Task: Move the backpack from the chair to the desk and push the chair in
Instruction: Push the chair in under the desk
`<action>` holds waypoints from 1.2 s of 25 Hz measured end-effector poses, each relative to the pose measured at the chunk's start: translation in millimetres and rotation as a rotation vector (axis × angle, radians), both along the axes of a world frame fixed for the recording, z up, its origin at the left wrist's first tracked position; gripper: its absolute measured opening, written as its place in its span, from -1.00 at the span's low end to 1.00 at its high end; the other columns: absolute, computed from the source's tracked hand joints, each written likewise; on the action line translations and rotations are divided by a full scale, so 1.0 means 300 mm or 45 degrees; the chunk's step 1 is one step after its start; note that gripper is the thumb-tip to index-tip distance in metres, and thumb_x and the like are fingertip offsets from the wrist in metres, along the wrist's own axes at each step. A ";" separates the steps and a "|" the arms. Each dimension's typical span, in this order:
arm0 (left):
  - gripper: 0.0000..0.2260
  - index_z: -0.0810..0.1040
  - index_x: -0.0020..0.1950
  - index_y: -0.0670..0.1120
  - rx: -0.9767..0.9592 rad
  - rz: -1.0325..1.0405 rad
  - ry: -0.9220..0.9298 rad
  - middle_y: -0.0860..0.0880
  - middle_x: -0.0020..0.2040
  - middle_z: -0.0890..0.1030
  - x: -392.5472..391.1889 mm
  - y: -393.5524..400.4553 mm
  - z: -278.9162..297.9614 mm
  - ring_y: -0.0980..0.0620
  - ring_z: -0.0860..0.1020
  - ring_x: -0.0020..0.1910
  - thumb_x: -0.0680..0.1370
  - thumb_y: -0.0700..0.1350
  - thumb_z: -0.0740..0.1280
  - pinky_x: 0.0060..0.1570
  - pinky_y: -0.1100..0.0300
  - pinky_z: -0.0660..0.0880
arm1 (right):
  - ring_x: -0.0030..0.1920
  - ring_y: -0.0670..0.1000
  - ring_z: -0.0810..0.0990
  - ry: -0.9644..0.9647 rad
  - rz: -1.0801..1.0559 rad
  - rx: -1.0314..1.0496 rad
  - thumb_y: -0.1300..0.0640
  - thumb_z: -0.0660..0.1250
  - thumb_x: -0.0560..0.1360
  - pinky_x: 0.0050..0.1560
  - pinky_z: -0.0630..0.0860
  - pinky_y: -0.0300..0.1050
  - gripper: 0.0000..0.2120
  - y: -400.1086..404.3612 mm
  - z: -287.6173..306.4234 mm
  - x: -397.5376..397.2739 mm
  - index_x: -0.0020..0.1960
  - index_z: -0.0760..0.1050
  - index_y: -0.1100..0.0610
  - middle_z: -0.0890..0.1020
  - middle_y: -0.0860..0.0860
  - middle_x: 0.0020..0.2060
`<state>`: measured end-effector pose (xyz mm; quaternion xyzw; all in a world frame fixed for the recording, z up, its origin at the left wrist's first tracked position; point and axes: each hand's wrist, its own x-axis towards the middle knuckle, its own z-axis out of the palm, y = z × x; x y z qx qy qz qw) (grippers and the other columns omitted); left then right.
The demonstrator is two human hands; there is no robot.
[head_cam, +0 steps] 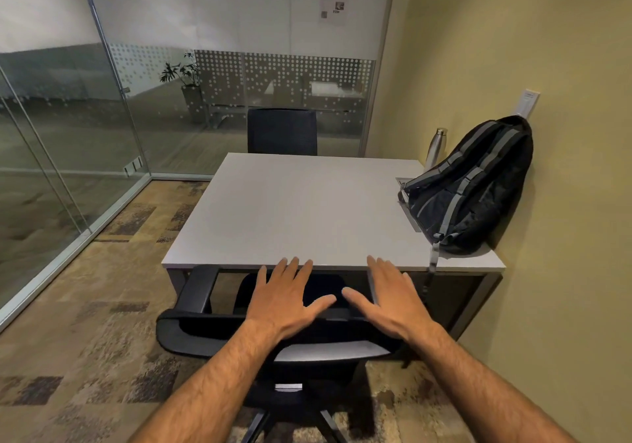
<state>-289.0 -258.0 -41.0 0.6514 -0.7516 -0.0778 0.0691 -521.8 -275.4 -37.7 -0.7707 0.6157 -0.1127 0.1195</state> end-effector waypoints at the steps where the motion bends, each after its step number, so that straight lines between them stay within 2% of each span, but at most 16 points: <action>1: -0.10 -0.05 0.67 0.09 -0.009 -0.006 -0.028 -0.05 0.70 0.02 -0.033 -0.028 -0.002 -0.07 -0.06 0.67 0.45 0.57 -0.17 0.61 -0.27 -0.10 | 0.70 0.10 -0.06 0.017 -0.030 0.003 -0.61 -0.06 0.48 0.67 -0.11 0.27 0.04 -0.032 -0.001 -0.049 0.71 -0.11 0.06 -0.01 0.10 0.71; 5: -0.05 -0.19 0.66 0.11 -0.046 -0.043 -0.098 -0.06 0.70 -0.09 -0.166 -0.141 -0.023 -0.09 -0.14 0.67 0.39 0.61 -0.27 0.59 -0.28 -0.19 | 0.70 0.11 -0.17 0.113 -0.111 -0.059 -0.70 -0.24 0.36 0.65 -0.21 0.28 0.15 -0.138 -0.065 -0.220 0.70 -0.24 0.02 -0.13 0.10 0.71; 10: -0.07 -0.27 0.65 0.11 -0.026 -0.130 -0.124 -0.08 0.70 -0.15 -0.280 -0.327 -0.074 -0.12 -0.15 0.67 0.44 0.61 -0.14 0.58 -0.29 -0.18 | 0.69 0.14 -0.25 0.234 -0.198 -0.014 -0.70 -0.30 0.33 0.61 -0.26 0.33 0.16 -0.268 -0.189 -0.313 0.68 -0.34 0.02 -0.22 0.10 0.70; 16: -0.04 -0.28 0.65 0.08 0.135 -0.230 -0.107 -0.08 0.70 -0.16 -0.370 -0.579 -0.205 -0.14 -0.13 0.67 0.43 0.61 -0.10 0.59 -0.31 -0.11 | 0.69 0.15 -0.24 0.243 -0.290 0.141 -0.66 -0.22 0.37 0.62 -0.24 0.34 0.13 -0.436 -0.317 -0.319 0.68 -0.33 0.06 -0.22 0.12 0.70; 21: 0.06 -0.19 0.66 0.04 0.294 -0.265 -0.040 -0.09 0.70 -0.06 -0.409 -0.719 -0.358 -0.16 -0.05 0.67 0.33 0.66 -0.20 0.58 -0.31 -0.03 | 0.69 0.15 -0.24 0.236 -0.358 0.295 -0.65 -0.23 0.39 0.62 -0.27 0.29 0.13 -0.541 -0.438 -0.327 0.68 -0.33 0.09 -0.20 0.13 0.70; 26: -0.10 -0.11 0.67 0.00 0.562 -0.140 0.197 -0.08 0.70 -0.01 -0.461 -0.789 -0.549 -0.11 -0.01 0.67 0.52 0.50 0.09 0.60 -0.27 0.03 | 0.70 0.13 -0.18 0.024 -0.424 0.483 -0.51 0.00 0.57 0.67 -0.17 0.23 -0.02 -0.627 -0.581 -0.364 0.70 -0.24 0.10 -0.12 0.13 0.71; 30: -0.09 -0.06 0.67 -0.02 0.733 0.009 0.513 -0.02 0.69 0.06 -0.514 -0.825 -0.684 -0.05 0.07 0.65 0.53 0.42 0.24 0.59 -0.18 0.16 | 0.70 0.12 0.01 -0.432 -0.543 0.626 -0.34 0.21 0.63 0.67 0.06 0.10 -0.09 -0.715 -0.684 -0.387 0.70 -0.10 0.14 0.03 0.11 0.71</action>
